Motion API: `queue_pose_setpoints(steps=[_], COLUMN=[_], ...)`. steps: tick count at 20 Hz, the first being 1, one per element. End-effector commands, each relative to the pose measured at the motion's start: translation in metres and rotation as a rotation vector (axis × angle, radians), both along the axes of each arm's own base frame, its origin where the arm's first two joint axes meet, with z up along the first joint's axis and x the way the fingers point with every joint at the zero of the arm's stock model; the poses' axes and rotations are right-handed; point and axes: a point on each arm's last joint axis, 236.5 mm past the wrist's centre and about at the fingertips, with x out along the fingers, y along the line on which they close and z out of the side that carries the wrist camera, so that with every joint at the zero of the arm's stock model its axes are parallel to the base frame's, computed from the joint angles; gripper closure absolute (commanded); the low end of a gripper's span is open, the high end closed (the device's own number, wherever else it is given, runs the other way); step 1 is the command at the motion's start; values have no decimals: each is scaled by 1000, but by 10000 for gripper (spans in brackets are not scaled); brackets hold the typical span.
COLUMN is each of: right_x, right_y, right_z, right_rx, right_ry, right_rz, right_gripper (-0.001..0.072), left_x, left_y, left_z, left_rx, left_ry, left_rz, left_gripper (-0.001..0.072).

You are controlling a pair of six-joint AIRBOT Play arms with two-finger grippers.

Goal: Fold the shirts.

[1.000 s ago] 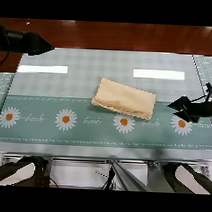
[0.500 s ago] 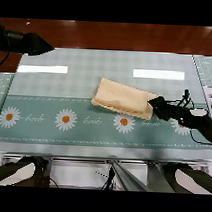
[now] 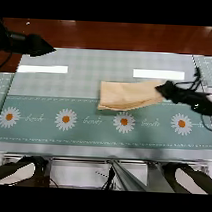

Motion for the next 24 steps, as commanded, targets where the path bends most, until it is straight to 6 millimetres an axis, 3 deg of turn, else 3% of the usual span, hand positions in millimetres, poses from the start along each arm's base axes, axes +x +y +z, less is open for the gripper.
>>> queue_pose_setpoints(steps=[1,4,7,9,12,14,16,24], right_x=[-25,-71,-134,-191,-277,-329,-364,-412], right_y=[-70,-136,-184,-220,-262,-272,-268,-244], right_z=[74,104,98,87,88,93,93,90], right_rx=[-146,-304,-394,-468,-605,-643,-600,-476], right_ry=[-9,91,305,505,765,928,1047,1153], right_rz=[-74,-192,-312,-461,-670,-768,-843,-1003], right_gripper=[683,683,682,683,682,682,683,682], left_x=[6,13,18,20,22,23,24,25], left_y=[0,1,1,1,1,1,1,2], left_z=[-15,-33,-48,-54,-61,-64,-67,-66], left_rx=[-2,-5,-8,-2,10,14,25,37], left_ry=[36,79,114,121,118,119,108,88], left_rz=[-2,-2,-3,-12,-33,-39,-56,-68], left_gripper=[675,675,675,675,675,675,675,675])
